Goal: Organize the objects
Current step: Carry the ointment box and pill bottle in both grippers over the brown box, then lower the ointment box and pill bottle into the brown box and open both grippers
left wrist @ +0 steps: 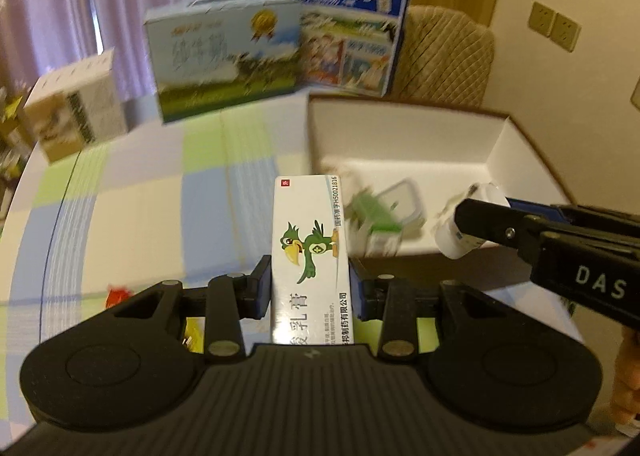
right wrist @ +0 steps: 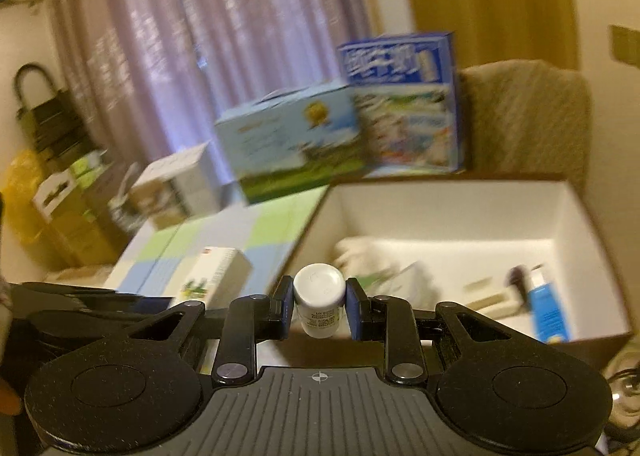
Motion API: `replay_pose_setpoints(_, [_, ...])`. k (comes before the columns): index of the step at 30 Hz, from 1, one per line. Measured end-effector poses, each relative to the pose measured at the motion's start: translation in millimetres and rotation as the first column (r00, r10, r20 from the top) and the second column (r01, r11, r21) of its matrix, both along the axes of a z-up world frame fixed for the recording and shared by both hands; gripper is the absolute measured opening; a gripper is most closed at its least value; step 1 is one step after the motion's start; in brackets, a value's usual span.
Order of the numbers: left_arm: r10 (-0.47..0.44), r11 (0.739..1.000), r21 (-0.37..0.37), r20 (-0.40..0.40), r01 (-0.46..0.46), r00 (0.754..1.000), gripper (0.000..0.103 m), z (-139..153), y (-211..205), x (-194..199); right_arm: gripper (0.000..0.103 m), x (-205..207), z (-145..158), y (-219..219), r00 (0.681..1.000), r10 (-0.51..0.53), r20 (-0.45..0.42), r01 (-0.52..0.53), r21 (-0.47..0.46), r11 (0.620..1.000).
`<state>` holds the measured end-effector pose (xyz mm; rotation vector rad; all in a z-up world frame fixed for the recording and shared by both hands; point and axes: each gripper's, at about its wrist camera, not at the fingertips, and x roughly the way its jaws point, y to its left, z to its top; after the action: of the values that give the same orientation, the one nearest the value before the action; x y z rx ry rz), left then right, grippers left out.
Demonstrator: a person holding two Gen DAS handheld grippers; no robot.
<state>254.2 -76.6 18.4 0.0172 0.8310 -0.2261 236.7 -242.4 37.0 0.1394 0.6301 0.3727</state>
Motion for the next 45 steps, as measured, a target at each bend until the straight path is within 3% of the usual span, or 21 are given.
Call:
replay_pose_setpoints(10, [-0.089, 0.994, -0.060, 0.023, 0.091, 0.996, 0.033, 25, -64, 49, 0.024, 40, 19, -77, 0.971, -0.239, 0.024, 0.237, 0.073, 0.969])
replay_pose_setpoints(14, [-0.113, 0.990, -0.089, -0.004, 0.112, 0.994, 0.033, 20, -90, 72, 0.024, 69, 17, -102, 0.953, -0.302, -0.009, 0.301, 0.111, 0.947])
replay_pose_setpoints(19, [-0.129, 0.990, -0.067, -0.039, 0.126, 0.991, 0.033, 5, -121, 100, 0.024, 104, -3, -132, 0.926, -0.368, -0.083, 0.376, 0.138, 0.916])
replay_pose_setpoints(30, [-0.139, 0.990, -0.024, -0.119, 0.137, 0.983, 0.033, -41, -166, 150, 0.024, 136, -62, -153, 0.890, -0.393, -0.231, 0.418, 0.069, 0.906])
replay_pose_setpoints(40, [-0.137, 0.990, 0.002, -0.173, 0.139, 0.975, 0.033, -72, -181, 173, 0.024, 150, -75, -154, 0.878, -0.408, -0.252, 0.435, 0.060, 0.899])
replay_pose_setpoints(45, [-0.143, 0.989, 0.022, -0.158, 0.149, 0.977, 0.034, -75, -185, 177, 0.024, 152, -74, -153, 0.882, -0.403, -0.245, 0.430, 0.068, 0.900])
